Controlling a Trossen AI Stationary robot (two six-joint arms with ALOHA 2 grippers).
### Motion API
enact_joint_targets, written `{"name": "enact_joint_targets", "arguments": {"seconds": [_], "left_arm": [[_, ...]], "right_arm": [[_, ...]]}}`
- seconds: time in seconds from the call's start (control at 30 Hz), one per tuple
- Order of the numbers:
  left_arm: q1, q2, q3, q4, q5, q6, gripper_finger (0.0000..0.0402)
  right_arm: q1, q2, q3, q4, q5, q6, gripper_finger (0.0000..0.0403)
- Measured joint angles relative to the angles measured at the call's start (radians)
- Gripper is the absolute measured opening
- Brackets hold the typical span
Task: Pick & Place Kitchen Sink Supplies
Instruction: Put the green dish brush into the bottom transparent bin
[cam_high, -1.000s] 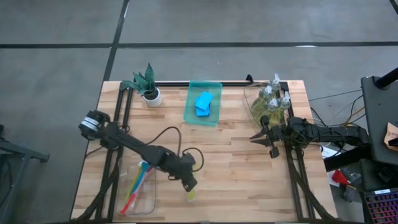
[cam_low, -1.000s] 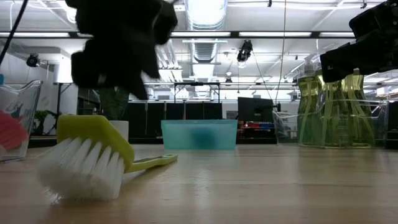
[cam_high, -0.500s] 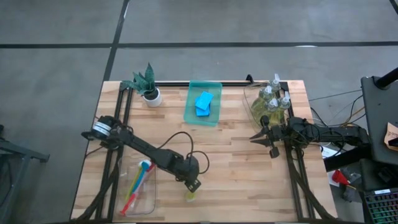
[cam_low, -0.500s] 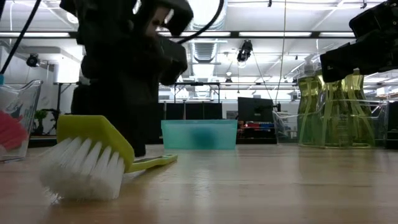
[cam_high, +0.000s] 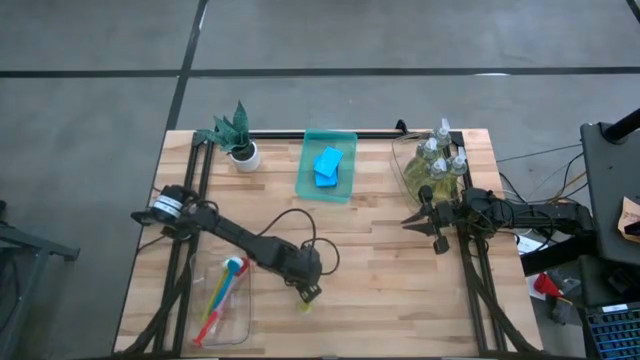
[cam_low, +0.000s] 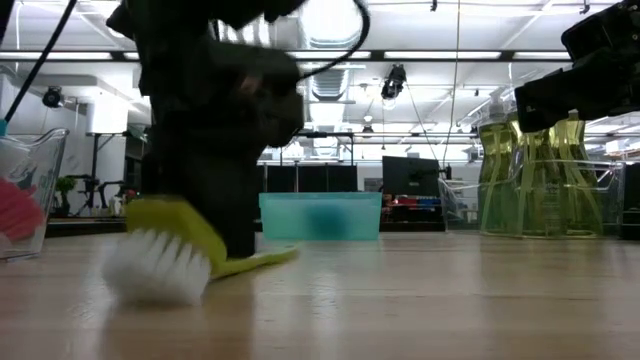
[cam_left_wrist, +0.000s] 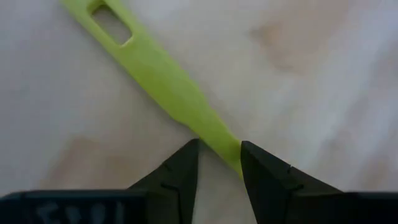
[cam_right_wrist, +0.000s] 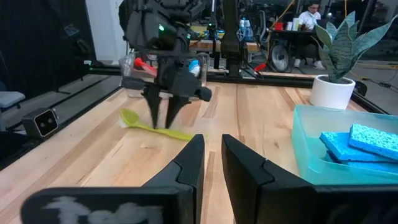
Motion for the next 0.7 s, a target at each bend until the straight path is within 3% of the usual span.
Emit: {"name": "enact_joint_targets", "arguments": {"seconds": [0.37, 0.7], "left_arm": [[0.063, 0.0, 0.099, -0.236, -0.004, 0.04, 0.0126], [0.083, -0.001, 0.124, -0.256, -0.025, 0.085, 0.0133]], "right_arm": [[0.0, 0.0, 0.0, 0.0, 0.0, 0.0, 0.0052], [0.0, 0.0, 0.0, 0.0, 0.0, 0.0, 0.0052]]}}
